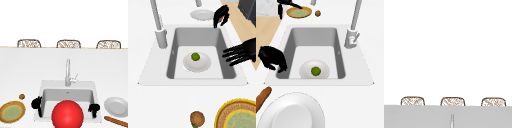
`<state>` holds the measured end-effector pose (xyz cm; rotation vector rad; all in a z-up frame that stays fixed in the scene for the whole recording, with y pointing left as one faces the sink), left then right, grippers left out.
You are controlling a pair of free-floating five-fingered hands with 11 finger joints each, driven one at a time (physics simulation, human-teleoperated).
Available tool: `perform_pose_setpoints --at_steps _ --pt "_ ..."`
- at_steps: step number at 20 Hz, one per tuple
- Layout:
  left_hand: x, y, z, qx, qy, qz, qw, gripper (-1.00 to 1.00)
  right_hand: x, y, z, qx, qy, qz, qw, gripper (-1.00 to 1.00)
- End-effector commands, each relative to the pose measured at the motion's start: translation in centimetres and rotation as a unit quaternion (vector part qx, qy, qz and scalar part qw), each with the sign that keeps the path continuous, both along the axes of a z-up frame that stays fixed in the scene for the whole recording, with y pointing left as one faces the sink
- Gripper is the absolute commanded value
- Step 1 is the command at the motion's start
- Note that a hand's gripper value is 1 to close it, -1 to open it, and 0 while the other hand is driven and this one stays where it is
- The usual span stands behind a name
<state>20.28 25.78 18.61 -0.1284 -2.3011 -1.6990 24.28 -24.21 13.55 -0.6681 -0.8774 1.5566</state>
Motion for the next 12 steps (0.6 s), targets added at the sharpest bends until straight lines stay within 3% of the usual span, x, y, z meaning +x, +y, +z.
perform_pose_setpoints --at_steps 1,3,4,5,7,9,12 --pt "-1.6 -0.8 -0.7 0.054 0.000 0.021 0.9983 -1.00 0.0 0.0 0.0 0.000 0.000 0.000 1.0000 0.00" --pt "-2.6 -1.2 -1.0 0.067 0.000 0.020 0.9975 -1.00 0.0 0.0 0.0 0.000 0.000 0.000 1.0000 0.00" --pt "-3.4 -1.2 -1.1 0.064 0.000 0.016 0.9978 -1.00 0.0 0.0 0.0 0.000 0.000 0.000 1.0000 0.00" --pt "-4.4 -1.3 -1.1 0.051 0.000 0.008 0.9987 -1.00 0.0 0.0 0.0 0.000 0.000 0.000 1.0000 0.00" --pt "-5.8 -1.4 -1.3 0.034 0.000 0.009 0.9994 -1.00 0.0 0.0 0.0 0.000 0.000 0.000 1.0000 0.00" --pt "-6.9 -1.6 -1.3 0.028 0.000 0.006 0.9996 -1.00 0.0 0.0 0.0 0.000 0.000 0.000 1.0000 0.00" --pt "-6.1 -1.5 -1.2 0.026 -0.006 0.002 0.9996 -1.00 0.0 0.0 0.0 0.000 0.000 0.000 1.0000 0.00"
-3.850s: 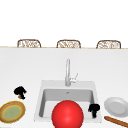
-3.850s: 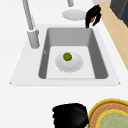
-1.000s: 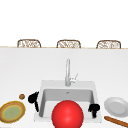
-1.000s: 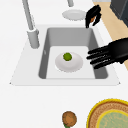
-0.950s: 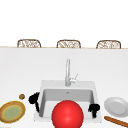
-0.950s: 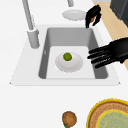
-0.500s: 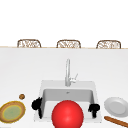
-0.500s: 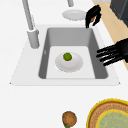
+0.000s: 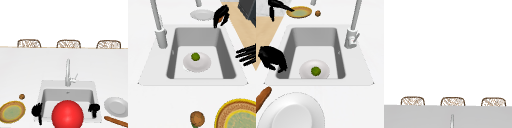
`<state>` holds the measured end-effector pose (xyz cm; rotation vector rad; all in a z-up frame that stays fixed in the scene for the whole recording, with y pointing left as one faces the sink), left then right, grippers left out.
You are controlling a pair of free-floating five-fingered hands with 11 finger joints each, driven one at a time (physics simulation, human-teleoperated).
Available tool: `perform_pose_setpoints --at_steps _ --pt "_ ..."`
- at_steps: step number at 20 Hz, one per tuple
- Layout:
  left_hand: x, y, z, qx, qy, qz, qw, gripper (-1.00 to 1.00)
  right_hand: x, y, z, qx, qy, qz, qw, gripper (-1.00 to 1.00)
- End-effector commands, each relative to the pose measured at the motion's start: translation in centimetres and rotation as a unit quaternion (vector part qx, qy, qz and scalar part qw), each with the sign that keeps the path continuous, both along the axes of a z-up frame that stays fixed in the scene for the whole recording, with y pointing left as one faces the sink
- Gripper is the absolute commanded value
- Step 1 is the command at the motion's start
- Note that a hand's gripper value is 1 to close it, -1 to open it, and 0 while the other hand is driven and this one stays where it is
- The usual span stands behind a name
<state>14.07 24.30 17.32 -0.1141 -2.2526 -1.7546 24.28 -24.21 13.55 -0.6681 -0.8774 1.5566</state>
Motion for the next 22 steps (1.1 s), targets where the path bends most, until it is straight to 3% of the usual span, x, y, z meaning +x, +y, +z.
perform_pose_setpoints --at_steps 1,5,8,10,16,17,19,22 --pt "0.0 0.0 0.0 0.000 0.000 0.000 1.0000 -1.00 0.0 0.0 0.0 0.000 0.000 0.000 1.0000 0.00" --pt "0.0 -0.6 -1.0 0.000 -0.008 0.008 0.9999 -1.00 0.0 0.0 0.0 0.000 0.000 0.000 1.0000 0.00" --pt "0.4 -1.1 -2.6 0.001 -0.002 0.010 0.9999 -1.00 0.0 0.0 0.0 0.000 0.000 0.000 1.0000 0.00" --pt "0.3 -0.9 -2.5 0.001 0.007 0.001 1.0000 -1.00 0.0 0.0 0.0 0.000 0.000 0.000 1.0000 0.00" --pt "-1.1 -1.0 -2.4 0.000 0.000 0.001 1.0000 -1.00 0.0 0.0 0.0 0.000 0.000 0.000 1.0000 0.00" --pt "-0.5 -1.0 -2.4 0.000 0.000 0.001 1.0000 0.00 0.0 0.0 0.0 0.000 0.000 -0.001 1.0000 -1.00" --pt "-0.7 -0.9 -2.4 0.005 -0.005 -0.003 1.0000 0.00 0.8 0.6 -0.2 -0.002 0.010 -0.017 0.9998 -1.00" --pt "-0.7 -1.0 -2.4 0.004 -0.010 0.002 0.9999 0.00 0.7 0.2 -1.0 -0.002 0.007 0.007 0.9999 -1.00"
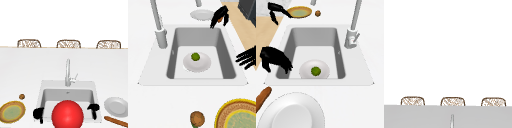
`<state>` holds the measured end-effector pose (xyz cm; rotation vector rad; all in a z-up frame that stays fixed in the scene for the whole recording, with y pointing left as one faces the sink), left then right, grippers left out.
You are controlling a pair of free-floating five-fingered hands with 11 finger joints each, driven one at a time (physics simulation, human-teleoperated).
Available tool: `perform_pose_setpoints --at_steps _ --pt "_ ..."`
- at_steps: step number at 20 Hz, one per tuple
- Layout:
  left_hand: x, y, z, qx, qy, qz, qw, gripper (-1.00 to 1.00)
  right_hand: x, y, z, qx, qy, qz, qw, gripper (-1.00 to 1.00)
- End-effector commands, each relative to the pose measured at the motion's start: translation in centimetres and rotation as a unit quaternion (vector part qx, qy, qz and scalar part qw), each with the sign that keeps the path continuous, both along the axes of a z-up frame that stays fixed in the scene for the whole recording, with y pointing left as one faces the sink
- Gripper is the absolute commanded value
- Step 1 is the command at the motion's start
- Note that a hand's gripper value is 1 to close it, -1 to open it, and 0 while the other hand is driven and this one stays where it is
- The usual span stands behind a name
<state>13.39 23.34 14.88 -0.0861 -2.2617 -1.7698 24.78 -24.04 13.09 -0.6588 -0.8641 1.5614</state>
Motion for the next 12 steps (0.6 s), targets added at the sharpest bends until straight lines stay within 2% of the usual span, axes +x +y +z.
perform_pose_setpoints --at_steps 1,3,8,12 --pt "0.0 0.0 0.0 0.000 0.000 0.000 1.0000 0.00 0.4 0.2 -0.6 -0.004 0.000 0.010 0.9999 -1.00" --pt "0.0 0.0 0.0 -0.001 -0.003 0.002 1.0000 0.00 0.6 0.7 -0.3 -0.014 -0.011 0.010 0.9998 -1.00" --pt "0.0 0.0 0.0 -0.002 -0.007 0.005 1.0000 0.00 2.0 1.5 -0.4 -0.016 0.004 -0.005 0.9999 -1.00" --pt "0.1 0.0 0.0 -0.002 -0.009 0.006 0.9999 0.00 3.1 1.8 -0.4 -0.021 0.014 0.003 0.9997 -1.00"
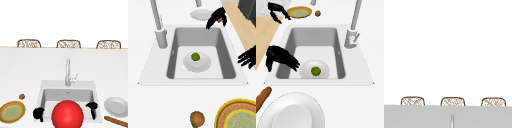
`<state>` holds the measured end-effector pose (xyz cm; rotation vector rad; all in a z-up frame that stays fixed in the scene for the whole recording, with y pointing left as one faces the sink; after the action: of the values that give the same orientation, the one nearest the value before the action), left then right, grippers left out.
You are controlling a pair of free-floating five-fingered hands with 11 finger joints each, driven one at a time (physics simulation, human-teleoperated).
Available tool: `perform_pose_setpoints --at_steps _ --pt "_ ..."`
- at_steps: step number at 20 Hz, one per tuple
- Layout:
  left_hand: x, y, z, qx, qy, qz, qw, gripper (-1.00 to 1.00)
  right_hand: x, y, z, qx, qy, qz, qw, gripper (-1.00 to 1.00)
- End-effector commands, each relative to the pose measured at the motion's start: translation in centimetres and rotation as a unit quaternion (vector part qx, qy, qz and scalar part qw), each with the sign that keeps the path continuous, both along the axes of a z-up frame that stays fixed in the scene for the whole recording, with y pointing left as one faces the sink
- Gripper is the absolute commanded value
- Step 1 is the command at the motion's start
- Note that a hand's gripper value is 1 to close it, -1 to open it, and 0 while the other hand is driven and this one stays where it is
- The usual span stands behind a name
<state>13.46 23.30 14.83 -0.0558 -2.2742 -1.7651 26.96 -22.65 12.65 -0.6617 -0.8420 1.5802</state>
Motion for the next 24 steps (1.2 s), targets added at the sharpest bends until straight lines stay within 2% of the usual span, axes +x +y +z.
perform_pose_setpoints --at_steps 1,8,10,14,17,19,20,24 --pt "0.0 0.0 0.0 0.000 0.000 0.000 1.0000 0.00 1.9 2.3 -0.1 -0.021 0.010 0.000 0.9997 -1.00" --pt "0.0 0.0 0.0 -0.001 -0.002 0.002 1.0000 0.00 3.8 5.8 -0.4 -0.035 0.006 0.010 0.9993 -1.00" --pt "0.0 0.0 0.0 -0.001 -0.002 0.002 1.0000 0.00 4.0 6.6 -0.3 -0.033 0.008 0.021 0.9992 -1.00" --pt "0.0 0.0 0.0 -0.001 -0.002 0.002 1.0000 0.00 5.8 8.7 -0.6 -0.029 0.006 0.019 0.9994 -1.00" --pt "0.0 0.0 0.0 -0.001 -0.002 0.003 1.0000 0.00 7.0 9.7 -2.0 -0.025 0.007 0.034 0.9991 -1.00" --pt "0.0 0.0 0.0 -0.001 -0.003 0.003 1.0000 0.00 8.3 11.1 -3.8 -0.017 0.018 0.027 0.9993 -1.00" --pt "0.0 0.0 0.0 -0.001 -0.003 0.003 1.0000 0.00 8.9 10.9 -4.7 -0.007 0.023 0.038 0.9990 -1.00" --pt "0.0 0.0 0.0 -0.001 -0.003 0.003 1.0000 0.00 11.5 12.1 -7.7 -0.003 0.033 0.045 0.9984 -1.00"
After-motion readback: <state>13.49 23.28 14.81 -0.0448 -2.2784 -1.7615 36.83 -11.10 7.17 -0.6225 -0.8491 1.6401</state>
